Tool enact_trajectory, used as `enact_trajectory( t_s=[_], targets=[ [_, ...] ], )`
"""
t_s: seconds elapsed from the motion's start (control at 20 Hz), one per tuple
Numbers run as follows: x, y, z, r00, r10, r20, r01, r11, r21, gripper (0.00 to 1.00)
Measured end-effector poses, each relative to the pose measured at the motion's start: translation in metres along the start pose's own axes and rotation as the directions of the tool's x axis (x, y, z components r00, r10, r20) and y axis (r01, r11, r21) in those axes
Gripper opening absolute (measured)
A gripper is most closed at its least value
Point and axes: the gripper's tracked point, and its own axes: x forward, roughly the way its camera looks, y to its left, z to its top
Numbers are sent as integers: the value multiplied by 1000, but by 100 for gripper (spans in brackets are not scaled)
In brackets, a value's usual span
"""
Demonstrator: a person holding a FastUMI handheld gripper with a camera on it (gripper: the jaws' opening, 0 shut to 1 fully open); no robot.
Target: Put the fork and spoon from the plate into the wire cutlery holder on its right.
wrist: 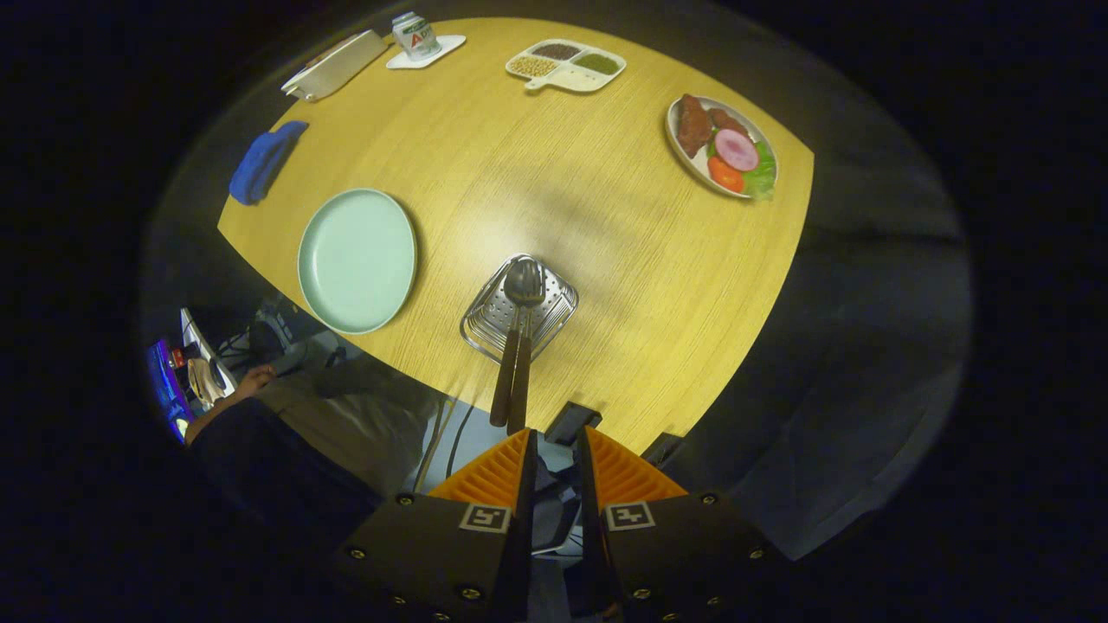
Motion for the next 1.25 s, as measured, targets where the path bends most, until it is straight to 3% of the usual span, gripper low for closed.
enact_trajectory(
  t_s=[0.15, 0.2, 0.3, 0.4, 0.6, 0.75, 0.9, 0.95, 1.05, 1.1, 1.15, 1.2, 1.25],
  targets=[
    [-29, 25, 2, 977, 32, 211, -46, 997, 64, 25],
    [-39, 32, 7, 952, 27, 304, -55, 995, 84, 25],
    [-61, 49, 30, 855, -10, 518, -67, 989, 129, 25],
    [-92, 58, 49, 691, -112, 714, -46, 979, 197, 25],
    [-148, 97, 53, 333, -249, 909, -83, 953, 292, 25],
    [-181, 127, 50, 140, -309, 941, -87, 943, 322, 25],
    [-213, 149, 46, -16, -359, 933, -49, 933, 358, 26],
    [-222, 152, 45, -48, -376, 925, -32, 926, 375, 26],
    [-230, 159, 43, -77, -409, 909, -25, 913, 408, 26],
    [-233, 165, 42, -92, -417, 904, -37, 909, 416, 30],
    [-233, 171, 45, -97, -419, 903, -33, 908, 417, 35],
    [-228, 176, 48, -97, -416, 904, -26, 909, 416, 46],
    [-226, 180, 49, -96, -419, 903, -20, 908, 419, 46]
  ],
)
